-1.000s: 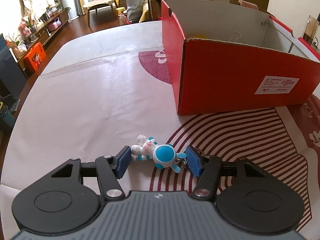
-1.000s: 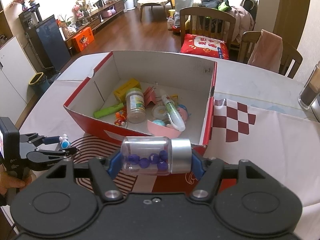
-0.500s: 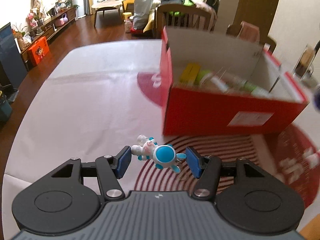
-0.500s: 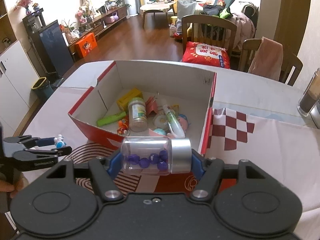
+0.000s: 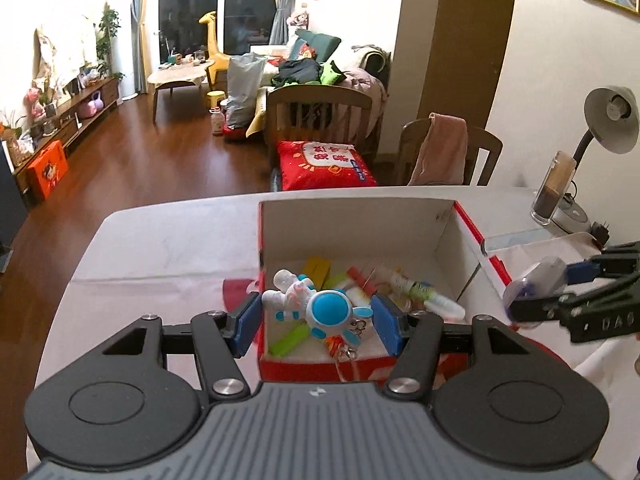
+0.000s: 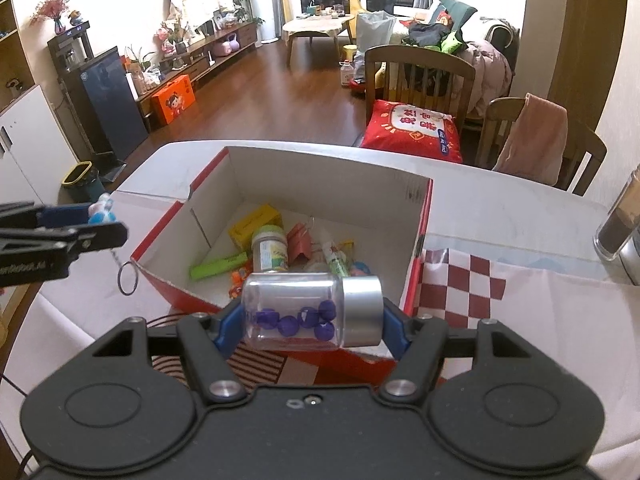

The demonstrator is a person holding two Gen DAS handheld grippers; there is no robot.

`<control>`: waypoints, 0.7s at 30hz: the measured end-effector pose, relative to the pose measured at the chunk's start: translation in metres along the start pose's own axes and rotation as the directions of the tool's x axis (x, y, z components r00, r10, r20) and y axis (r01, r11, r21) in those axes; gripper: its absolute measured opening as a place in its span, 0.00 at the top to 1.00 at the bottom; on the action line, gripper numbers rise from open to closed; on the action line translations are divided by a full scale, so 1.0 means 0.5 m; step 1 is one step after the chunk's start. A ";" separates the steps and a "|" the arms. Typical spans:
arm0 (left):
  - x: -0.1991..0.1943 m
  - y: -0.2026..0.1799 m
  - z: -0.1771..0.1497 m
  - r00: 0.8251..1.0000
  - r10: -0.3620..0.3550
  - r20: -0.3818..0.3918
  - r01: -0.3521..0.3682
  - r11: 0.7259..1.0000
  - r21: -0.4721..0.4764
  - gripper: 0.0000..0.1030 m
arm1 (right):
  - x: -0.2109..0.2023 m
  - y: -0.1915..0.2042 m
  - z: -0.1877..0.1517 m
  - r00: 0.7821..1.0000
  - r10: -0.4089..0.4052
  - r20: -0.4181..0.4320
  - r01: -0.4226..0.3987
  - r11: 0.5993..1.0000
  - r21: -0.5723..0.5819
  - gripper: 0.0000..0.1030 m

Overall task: Organize rigid objects
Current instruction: 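Carry the doll keychain and pill bottle into the red shoebox with both tools, then open the left tool releasing the doll while the right tool releases the pill bottle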

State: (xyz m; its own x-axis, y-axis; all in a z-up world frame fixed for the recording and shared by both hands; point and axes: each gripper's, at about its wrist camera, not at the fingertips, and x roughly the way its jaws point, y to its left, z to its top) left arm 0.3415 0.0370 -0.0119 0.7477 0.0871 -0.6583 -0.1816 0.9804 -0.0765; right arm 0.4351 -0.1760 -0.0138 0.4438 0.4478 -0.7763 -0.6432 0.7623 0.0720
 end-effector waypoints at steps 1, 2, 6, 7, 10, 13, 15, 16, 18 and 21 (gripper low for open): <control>0.010 -0.002 0.003 1.000 -0.005 -0.007 0.005 1.000 0.002 0.42 | 0.005 0.001 0.003 1.000 -0.006 0.000 0.006 1.000 -0.005 0.34; 0.024 -0.005 0.010 1.000 -0.011 -0.017 0.011 1.000 0.003 0.42 | 0.011 0.003 0.007 1.000 -0.011 0.000 0.011 1.000 -0.012 0.34; 0.081 -0.020 0.028 0.998 -0.022 -0.060 0.023 1.000 0.017 0.42 | 0.040 0.009 0.019 1.000 -0.021 -0.012 0.020 0.999 -0.043 0.34; 0.095 -0.023 0.032 0.998 -0.020 -0.067 0.022 0.999 0.025 0.42 | 0.052 0.011 0.021 1.000 -0.022 -0.019 0.021 0.998 -0.053 0.34; 0.141 -0.036 0.039 0.996 -0.017 -0.089 0.021 0.998 0.054 0.42 | 0.090 0.018 0.022 0.999 -0.029 -0.042 0.026 0.997 -0.078 0.34; 0.184 -0.041 0.040 0.993 -0.021 -0.119 0.029 0.997 0.066 0.42 | 0.126 0.027 0.020 0.997 -0.036 -0.063 0.030 0.995 -0.098 0.35; 0.215 -0.045 0.039 0.990 -0.011 -0.141 0.021 0.997 0.074 0.42 | 0.152 0.034 0.020 0.996 -0.048 -0.075 0.039 0.993 -0.116 0.35; 0.230 -0.044 0.038 0.988 -0.016 -0.153 0.026 0.997 0.068 0.42 | 0.161 0.036 0.020 0.995 -0.050 -0.081 0.041 0.992 -0.119 0.35; 0.255 -0.046 0.033 0.984 -0.027 -0.177 0.039 0.997 0.063 0.42 | 0.183 0.037 0.021 0.993 -0.059 -0.101 0.047 0.992 -0.116 0.35; 0.288 -0.053 0.029 0.978 -0.015 -0.207 0.031 0.997 0.071 0.42 | 0.213 0.030 0.024 0.990 -0.070 -0.125 0.058 0.994 -0.095 0.35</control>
State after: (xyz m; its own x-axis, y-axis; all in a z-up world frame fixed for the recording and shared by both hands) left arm 0.4632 0.0261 -0.0939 0.6021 0.0336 -0.7977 -0.1128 0.9927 -0.0433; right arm 0.4801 -0.1114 -0.0878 0.4061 0.3311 -0.8517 -0.6724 0.7395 -0.0331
